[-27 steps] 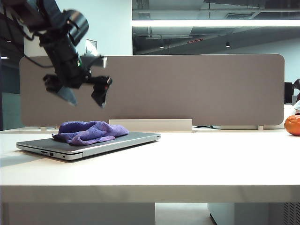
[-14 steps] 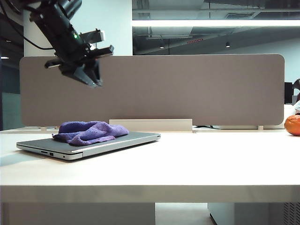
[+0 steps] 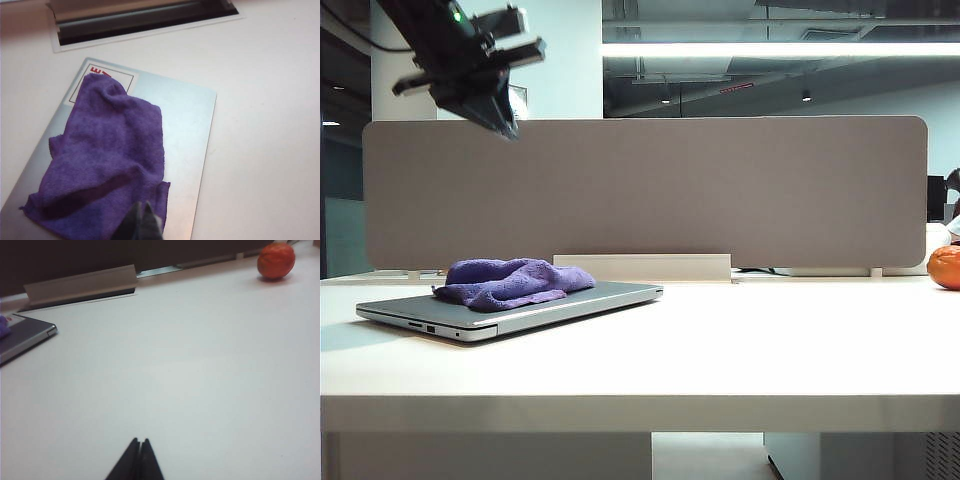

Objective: Pick up the purple rag and put it over the laptop.

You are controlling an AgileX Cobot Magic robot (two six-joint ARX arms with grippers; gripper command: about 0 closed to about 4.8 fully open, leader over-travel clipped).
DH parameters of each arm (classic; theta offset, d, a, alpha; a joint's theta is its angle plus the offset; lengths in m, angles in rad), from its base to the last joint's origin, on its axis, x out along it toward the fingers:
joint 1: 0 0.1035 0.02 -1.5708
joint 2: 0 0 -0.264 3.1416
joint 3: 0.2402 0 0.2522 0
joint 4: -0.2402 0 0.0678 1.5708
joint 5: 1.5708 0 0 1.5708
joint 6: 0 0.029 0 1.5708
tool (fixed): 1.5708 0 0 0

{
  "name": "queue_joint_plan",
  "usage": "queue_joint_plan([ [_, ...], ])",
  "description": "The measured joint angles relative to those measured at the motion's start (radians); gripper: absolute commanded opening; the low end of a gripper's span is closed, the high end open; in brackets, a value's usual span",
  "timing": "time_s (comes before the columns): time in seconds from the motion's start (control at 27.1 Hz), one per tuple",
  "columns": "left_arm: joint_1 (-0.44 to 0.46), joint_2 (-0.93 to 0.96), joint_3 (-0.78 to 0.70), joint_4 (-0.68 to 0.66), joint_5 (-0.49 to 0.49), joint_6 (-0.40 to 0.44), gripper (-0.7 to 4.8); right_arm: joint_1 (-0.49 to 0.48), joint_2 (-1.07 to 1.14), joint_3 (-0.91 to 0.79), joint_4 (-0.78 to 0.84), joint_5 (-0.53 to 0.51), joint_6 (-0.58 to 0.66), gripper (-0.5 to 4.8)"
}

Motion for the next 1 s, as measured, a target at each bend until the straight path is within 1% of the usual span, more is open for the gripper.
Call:
queue_joint_plan([
  [0.07, 0.0, -0.042, -0.01, -0.02, 0.0, 0.001, -0.06, -0.001, 0.0, 0.0, 0.0, 0.001, -0.045, 0.21],
  [0.26, 0.0, -0.122, -0.065, -0.023, 0.0, 0.001, -0.06, -0.001, 0.0, 0.0, 0.0, 0.003, -0.054, 0.22],
  [0.63, 0.0, -0.406, -0.319, -0.01, 0.0, 0.001, -0.06, -0.001, 0.0, 0.0, -0.046, 0.003, -0.062, 0.22],
  [0.85, 0.0, -0.55, -0.428, -0.003, 0.0, 0.001, -0.06, -0.002, 0.0, 0.0, -0.046, 0.003, -0.062, 0.22],
  [0.96, 0.0, -0.638, -0.489, -0.01, 0.0, 0.001, -0.06, -0.002, 0.0, 0.0, -0.045, 0.003, -0.062, 0.22],
  [1.0, 0.0, -0.697, -0.528, -0.01, 0.0, 0.0, -0.06, -0.002, 0.0, 0.0, -0.045, 0.003, -0.062, 0.22],
])
